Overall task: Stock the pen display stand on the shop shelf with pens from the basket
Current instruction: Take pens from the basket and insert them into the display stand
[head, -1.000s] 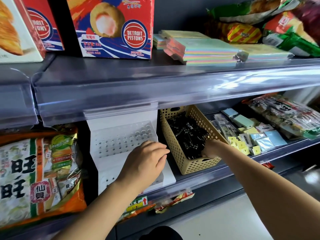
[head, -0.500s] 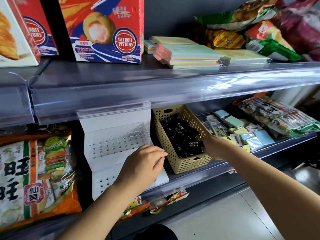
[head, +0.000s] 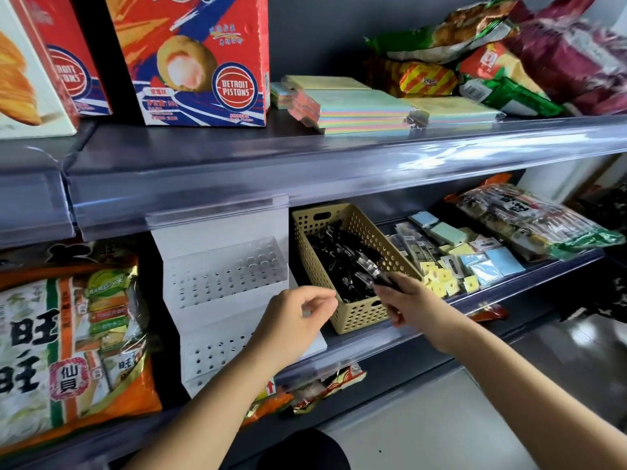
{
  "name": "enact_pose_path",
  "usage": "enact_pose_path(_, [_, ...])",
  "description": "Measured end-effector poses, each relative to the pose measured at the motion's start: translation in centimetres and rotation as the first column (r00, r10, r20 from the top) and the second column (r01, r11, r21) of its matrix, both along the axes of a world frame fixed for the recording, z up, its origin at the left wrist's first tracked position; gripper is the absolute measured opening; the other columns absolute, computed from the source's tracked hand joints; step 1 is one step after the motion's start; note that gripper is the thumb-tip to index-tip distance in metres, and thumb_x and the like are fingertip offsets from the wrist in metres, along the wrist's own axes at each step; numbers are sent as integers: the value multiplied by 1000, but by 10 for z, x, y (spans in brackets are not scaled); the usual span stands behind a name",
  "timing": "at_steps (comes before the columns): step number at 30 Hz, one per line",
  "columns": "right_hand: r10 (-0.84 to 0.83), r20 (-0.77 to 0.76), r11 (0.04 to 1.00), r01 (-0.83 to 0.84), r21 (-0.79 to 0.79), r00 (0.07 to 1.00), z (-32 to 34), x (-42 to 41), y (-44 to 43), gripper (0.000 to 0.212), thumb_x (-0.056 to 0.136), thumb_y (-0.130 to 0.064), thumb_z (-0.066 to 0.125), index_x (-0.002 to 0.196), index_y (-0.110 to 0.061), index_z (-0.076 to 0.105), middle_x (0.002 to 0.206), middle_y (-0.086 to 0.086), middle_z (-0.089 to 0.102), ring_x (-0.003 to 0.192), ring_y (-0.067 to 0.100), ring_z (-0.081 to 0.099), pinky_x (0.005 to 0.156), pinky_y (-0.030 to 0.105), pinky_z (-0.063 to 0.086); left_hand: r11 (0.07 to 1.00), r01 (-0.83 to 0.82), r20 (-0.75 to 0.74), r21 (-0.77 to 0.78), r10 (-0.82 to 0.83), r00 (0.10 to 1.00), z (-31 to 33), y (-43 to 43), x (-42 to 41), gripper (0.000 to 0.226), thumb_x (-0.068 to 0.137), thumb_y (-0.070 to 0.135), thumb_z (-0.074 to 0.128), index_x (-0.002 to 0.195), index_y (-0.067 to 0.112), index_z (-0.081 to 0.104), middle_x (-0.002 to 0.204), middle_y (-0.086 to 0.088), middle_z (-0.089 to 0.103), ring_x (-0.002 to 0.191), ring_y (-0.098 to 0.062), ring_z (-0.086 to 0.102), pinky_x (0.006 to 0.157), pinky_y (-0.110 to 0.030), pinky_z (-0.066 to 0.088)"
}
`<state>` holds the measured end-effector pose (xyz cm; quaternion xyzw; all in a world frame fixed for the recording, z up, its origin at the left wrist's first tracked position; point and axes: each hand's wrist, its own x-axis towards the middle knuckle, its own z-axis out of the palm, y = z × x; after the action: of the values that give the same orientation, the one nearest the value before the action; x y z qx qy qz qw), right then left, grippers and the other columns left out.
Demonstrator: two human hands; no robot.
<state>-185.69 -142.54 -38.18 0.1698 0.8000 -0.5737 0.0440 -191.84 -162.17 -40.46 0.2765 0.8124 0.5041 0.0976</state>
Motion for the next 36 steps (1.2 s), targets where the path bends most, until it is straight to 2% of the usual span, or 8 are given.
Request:
enact_pose_path(4, [6,-16,936,-11,-351,1000,-5,8,-41,13,97,-12,46,103,-7,57,65,2,46,56,12,42,56,25,35,992,-47,299,113,11,954,3,-1,7,29,93,41,49,110,23,64,106,9,68,99,-3,63,91,-31,53])
enact_pose_path(9, [59,-30,854,-66,-517,998,-11,9,-72,13,95,-12,48,103,-5,56,69,3,49,57,12,43,53,22,35,902,-292,528,319,87,845,4,-10,9,22,90,33,58,90,13,68,85,6,72,82,-2,68,76,-22,55])
enact_pose_path(13, [34,-34,854,-47,-519,999,-13,5,-86,16,95,-16,49,103,-6,58,70,5,56,59,15,49,55,25,42,877,-361,526,316,155,836,0,-22,5,21,88,33,63,89,13,70,85,1,73,78,-4,67,68,-19,52])
enact_pose_path(18, [9,-84,921,-41,-388,996,-18,0,-93,22,98,-19,42,107,-7,58,77,9,69,67,19,62,61,28,50,794,-477,543,375,229,808,3,-41,-7,16,87,27,64,88,12,69,79,4,70,68,0,64,73,-29,54])
enact_pose_path(21, [-4,-58,918,-19,-396,998,-20,-3,-95,24,99,-19,40,104,-5,59,83,11,72,73,20,66,66,30,50,723,-534,523,439,278,806,12,-61,-22,11,89,20,60,83,13,65,79,4,66,70,-5,62,64,-19,53])
enact_pose_path(25, [38,-47,943,-51,-327,998,-18,-7,-100,25,99,-17,39,101,-4,60,74,8,68,66,17,60,61,29,45,675,-565,456,475,360,814,23,-94,-45,12,92,17,56,84,19,64,76,5,64,65,-4,61,56,-14,49])
enact_pose_path(30, [88,-72,954,-105,-280,994,-14,-10,-113,25,99,-17,39,103,-7,62,59,1,51,52,11,44,52,24,35,644,-603,426,470,433,795,31,-127,-72,13,95,16,52,83,20,57,79,5,60,69,-3,55,57,-11,47])
enact_pose_path(36, [97,-96,952,-121,-281,991,-18,-6,-122,24,100,-14,37,113,-9,57,51,-3,37,43,7,30,44,21,27,631,-639,316,441,557,768,26,-149,-85,6,90,13,60,94,9,60,77,5,61,54,8,60,57,-9,51])
